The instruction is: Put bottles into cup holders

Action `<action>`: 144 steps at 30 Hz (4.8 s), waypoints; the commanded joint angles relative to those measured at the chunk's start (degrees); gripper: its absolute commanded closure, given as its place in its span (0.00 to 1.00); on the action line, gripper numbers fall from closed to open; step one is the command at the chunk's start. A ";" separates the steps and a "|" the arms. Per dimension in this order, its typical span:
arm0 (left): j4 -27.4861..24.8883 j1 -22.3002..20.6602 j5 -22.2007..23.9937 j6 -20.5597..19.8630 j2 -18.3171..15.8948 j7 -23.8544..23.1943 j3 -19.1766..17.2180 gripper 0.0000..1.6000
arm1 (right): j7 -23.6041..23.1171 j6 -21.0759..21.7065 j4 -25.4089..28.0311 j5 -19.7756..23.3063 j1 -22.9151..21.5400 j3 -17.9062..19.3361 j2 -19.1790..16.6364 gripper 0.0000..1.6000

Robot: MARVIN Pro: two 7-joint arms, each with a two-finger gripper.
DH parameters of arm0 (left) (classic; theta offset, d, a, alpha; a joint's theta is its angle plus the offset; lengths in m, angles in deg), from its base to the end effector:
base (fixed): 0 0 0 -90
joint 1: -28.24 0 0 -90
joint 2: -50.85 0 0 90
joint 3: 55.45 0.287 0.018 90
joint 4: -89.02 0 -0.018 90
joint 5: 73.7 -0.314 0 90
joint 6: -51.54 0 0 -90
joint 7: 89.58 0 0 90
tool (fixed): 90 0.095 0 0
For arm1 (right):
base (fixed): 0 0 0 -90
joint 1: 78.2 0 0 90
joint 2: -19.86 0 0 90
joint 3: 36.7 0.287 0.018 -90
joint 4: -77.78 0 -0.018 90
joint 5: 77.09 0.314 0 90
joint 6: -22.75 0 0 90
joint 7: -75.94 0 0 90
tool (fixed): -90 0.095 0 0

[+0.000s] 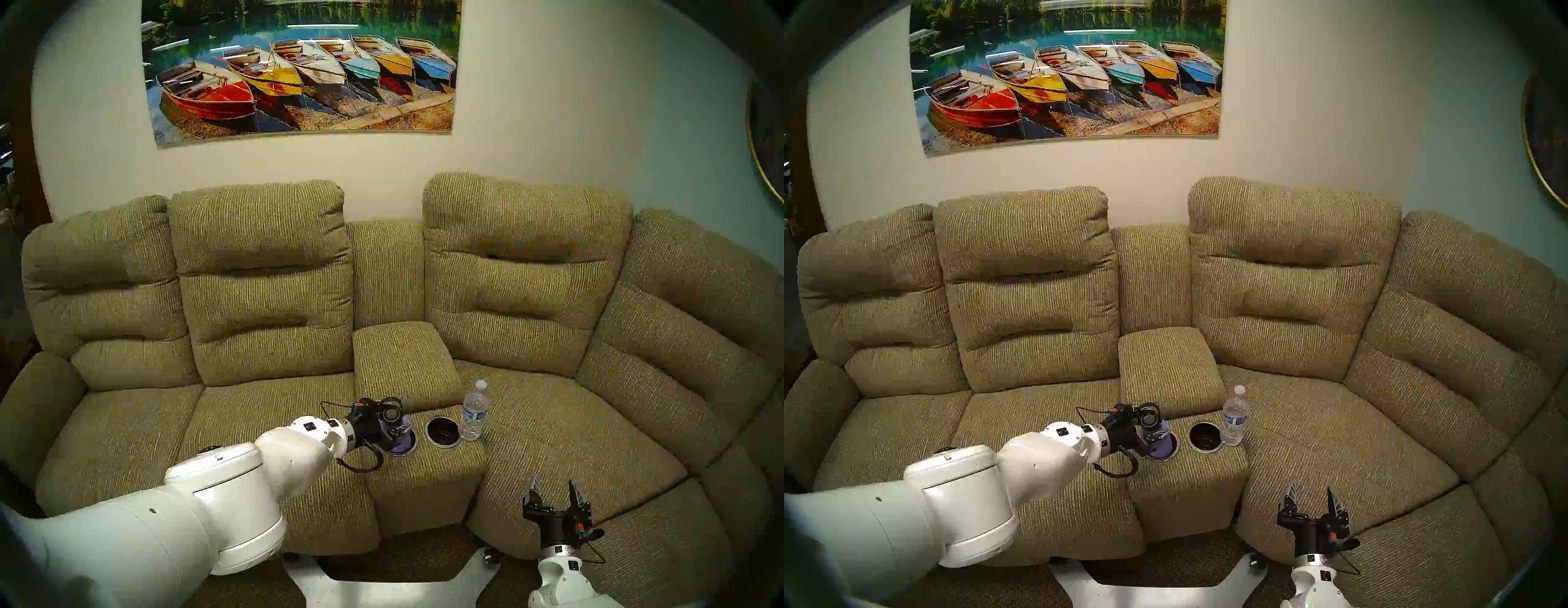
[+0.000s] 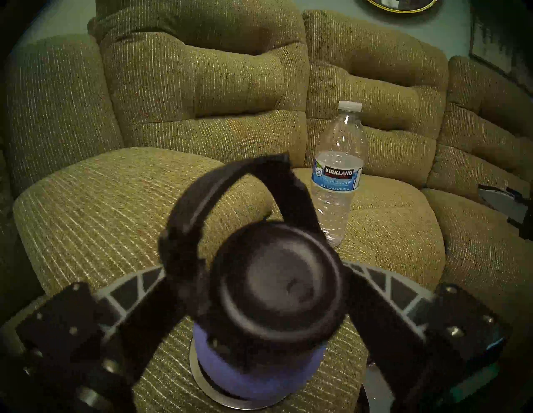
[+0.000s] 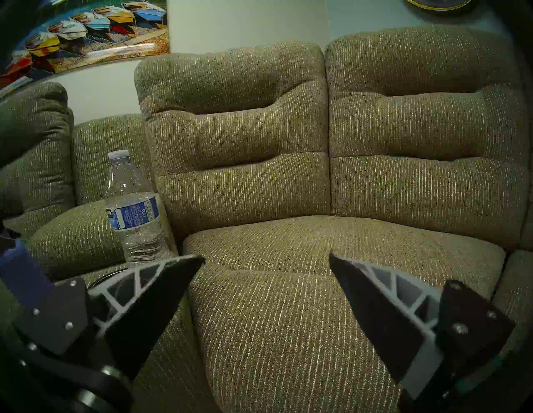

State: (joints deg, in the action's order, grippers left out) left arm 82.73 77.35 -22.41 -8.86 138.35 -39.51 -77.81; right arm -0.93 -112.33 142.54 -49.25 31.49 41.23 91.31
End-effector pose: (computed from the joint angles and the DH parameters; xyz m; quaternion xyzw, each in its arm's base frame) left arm 0.4572 -0.0779 -0.4776 0.7419 -0.3375 0.5062 0.2818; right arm 0.2161 -0.1061 -0.5120 0.7185 -0.1311 0.6803 0.0619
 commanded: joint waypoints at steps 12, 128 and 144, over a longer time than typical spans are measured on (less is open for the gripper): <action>-3.52 -0.61 0.49 7.14 -3.98 -7.86 -1.08 0.00 | 0.09 -0.29 0.65 0.09 0.09 0.21 0.22 0.00; -72.79 26.49 2.27 25.41 -51.34 -10.66 -5.19 0.00 | 20.49 10.74 -29.88 -32.94 -44.38 -4.18 19.97 0.00; -72.88 26.79 2.14 25.41 -51.33 -10.57 -5.58 0.00 | 16.90 14.84 -44.44 -29.23 -52.80 -0.33 21.73 0.00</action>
State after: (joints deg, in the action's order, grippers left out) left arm 10.70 104.34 -20.03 16.25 86.82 -49.29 -82.91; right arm 17.07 -98.00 101.93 -79.73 -16.05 40.02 111.91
